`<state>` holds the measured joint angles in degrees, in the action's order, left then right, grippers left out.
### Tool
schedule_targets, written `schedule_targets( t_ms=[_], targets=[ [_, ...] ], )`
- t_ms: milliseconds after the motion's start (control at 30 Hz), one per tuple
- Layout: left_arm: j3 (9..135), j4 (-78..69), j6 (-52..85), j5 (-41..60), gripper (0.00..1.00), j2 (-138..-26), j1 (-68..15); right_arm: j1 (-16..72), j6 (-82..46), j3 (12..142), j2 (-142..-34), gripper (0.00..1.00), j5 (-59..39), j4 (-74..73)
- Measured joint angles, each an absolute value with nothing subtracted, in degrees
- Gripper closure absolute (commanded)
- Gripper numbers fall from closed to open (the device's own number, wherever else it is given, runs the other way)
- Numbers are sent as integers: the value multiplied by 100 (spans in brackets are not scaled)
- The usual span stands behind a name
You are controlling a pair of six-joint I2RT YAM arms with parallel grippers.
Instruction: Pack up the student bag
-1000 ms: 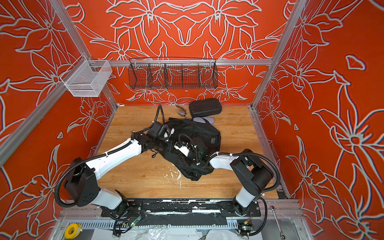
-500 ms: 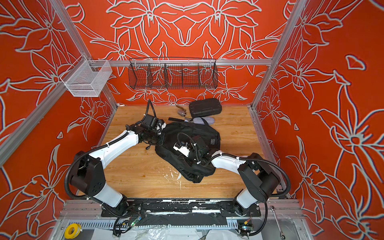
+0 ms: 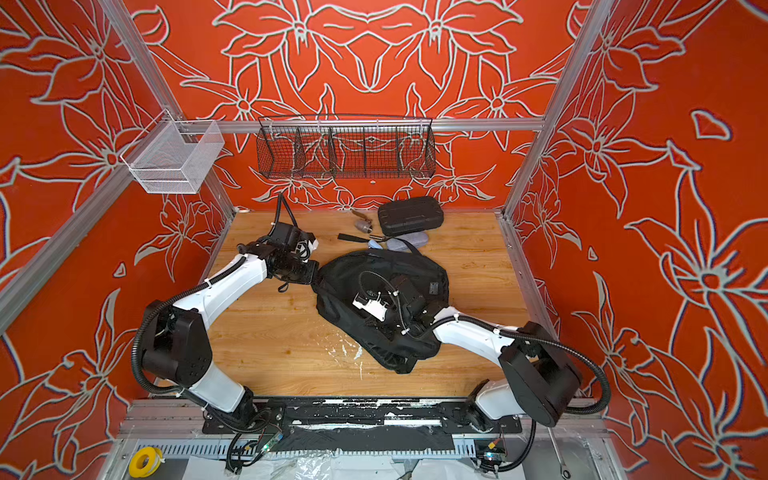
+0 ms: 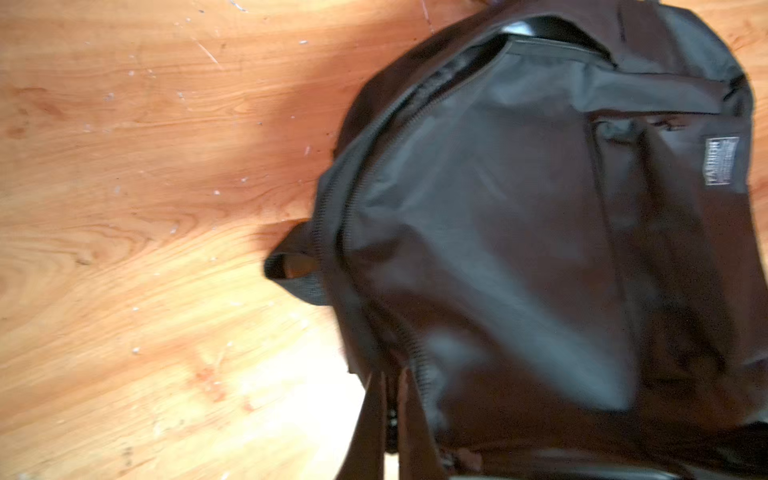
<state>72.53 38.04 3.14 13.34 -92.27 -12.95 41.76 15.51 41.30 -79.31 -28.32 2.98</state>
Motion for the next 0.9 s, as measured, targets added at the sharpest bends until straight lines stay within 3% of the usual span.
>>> schedule_targets(
  t_ms=[133, 233, 400, 733, 900],
  targets=[
    [7207, 3723, 237, 1549, 100, -9096, -1275, 4185, 1656, 4110, -7852, 60, -2877, 530],
    [6960, 3518, 250, 1566, 100, -8750, -1441, 4228, 1632, 4139, -7885, 52, -2862, 615],
    [6602, 3371, 395, 1579, 100, -8187, -1946, 4541, 1280, 4556, -8248, 48, -2609, 276],
    [6501, 3291, 541, 1509, 100, -8068, -1962, 4987, 733, 5284, -9417, 49, -1846, -1146],
    [6504, 3299, 541, 1479, 100, -8073, -1962, 5000, 416, 5288, -9911, 58, -1865, -1955]
  ],
)
